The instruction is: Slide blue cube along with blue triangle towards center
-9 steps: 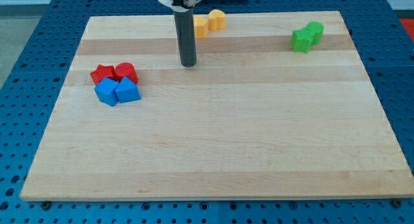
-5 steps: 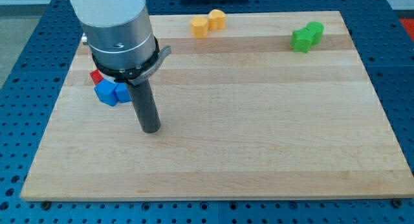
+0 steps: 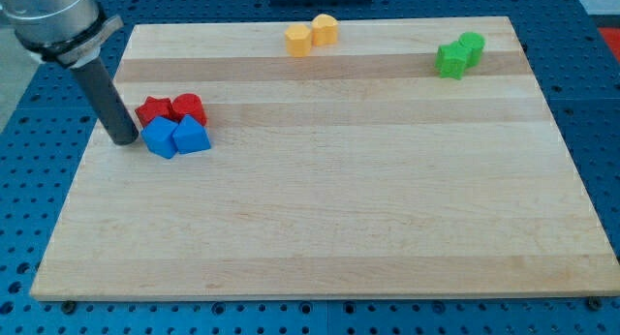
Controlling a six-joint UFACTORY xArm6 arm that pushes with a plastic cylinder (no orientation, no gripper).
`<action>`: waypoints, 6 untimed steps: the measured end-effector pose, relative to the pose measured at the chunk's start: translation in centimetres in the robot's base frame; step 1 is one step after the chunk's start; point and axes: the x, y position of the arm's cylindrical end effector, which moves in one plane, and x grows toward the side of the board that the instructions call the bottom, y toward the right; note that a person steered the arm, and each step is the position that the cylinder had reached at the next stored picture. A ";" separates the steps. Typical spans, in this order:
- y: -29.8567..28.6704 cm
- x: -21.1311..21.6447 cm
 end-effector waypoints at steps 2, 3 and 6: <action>1.9 0.0; 7.1 0.5; 17.9 0.3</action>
